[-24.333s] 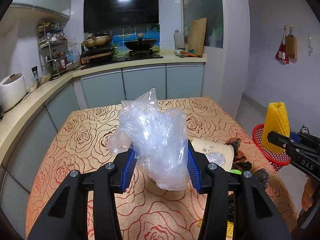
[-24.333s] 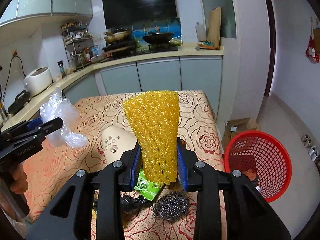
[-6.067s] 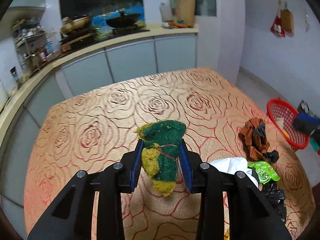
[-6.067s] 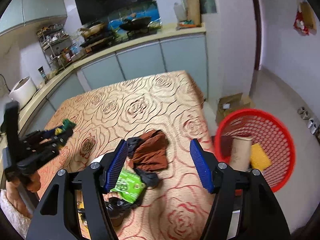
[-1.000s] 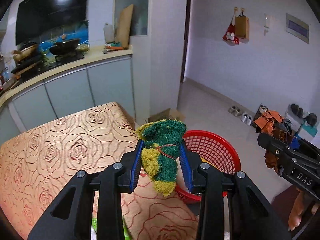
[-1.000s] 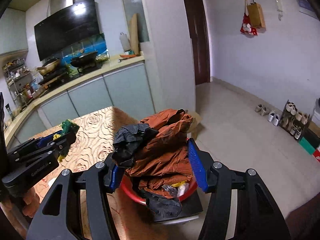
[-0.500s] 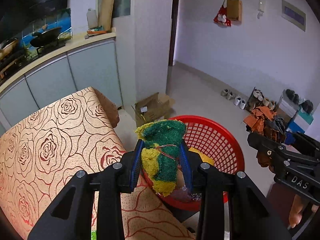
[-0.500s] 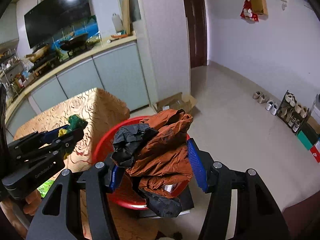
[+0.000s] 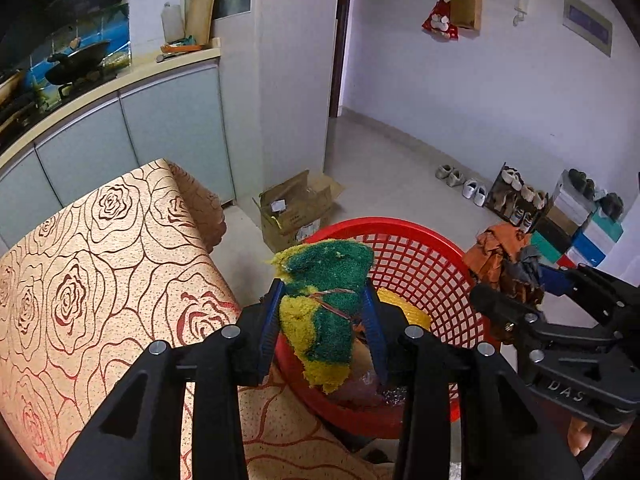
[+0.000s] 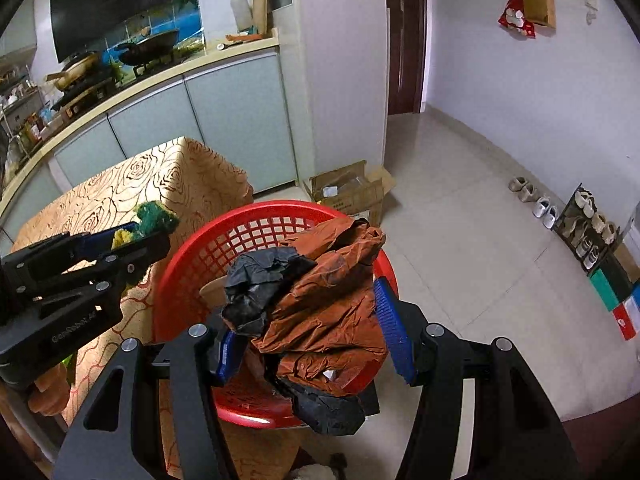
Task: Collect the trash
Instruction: 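Open both tools to drop the sponge and cloth into the basket, then move both tools back over the table toward the white tissue and snack bag, then grasp the white tissue with the left tool and lift it, then grasp the green snack bag with the right tool while the left tool holds the tissue, then carry the tissue and snack bag with both tools over the red basket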
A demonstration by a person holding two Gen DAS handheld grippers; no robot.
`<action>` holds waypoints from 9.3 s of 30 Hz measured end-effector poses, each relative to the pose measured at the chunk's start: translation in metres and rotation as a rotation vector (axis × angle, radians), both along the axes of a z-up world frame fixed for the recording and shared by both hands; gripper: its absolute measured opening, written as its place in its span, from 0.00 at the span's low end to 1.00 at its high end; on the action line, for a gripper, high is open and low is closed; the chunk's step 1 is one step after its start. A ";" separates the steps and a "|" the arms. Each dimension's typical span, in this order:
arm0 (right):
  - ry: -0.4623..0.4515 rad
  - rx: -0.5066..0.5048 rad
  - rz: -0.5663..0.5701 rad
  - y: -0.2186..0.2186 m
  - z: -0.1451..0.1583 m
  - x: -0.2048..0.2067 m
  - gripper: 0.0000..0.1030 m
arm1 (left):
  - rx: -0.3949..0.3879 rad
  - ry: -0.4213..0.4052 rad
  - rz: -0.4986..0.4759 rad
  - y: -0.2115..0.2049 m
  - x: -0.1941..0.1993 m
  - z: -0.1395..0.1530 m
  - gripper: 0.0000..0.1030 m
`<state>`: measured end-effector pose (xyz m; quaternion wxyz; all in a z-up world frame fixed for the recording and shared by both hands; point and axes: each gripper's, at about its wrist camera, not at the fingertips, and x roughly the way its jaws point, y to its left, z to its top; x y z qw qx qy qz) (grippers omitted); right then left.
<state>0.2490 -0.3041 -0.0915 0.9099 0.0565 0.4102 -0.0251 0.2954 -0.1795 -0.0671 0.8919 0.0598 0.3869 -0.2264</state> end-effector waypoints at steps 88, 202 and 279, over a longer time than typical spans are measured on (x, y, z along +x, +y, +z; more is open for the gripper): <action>-0.209 0.088 0.254 0.149 0.081 -0.103 0.63 | -0.022 -0.190 0.420 0.262 -0.161 0.074 0.71; 0.070 0.006 0.469 0.236 -0.025 -0.042 0.44 | -0.006 -0.098 0.515 0.312 -0.129 0.038 0.17; -0.387 0.083 0.242 0.112 0.143 -0.097 0.44 | -0.004 -0.356 0.365 0.201 -0.142 0.144 0.17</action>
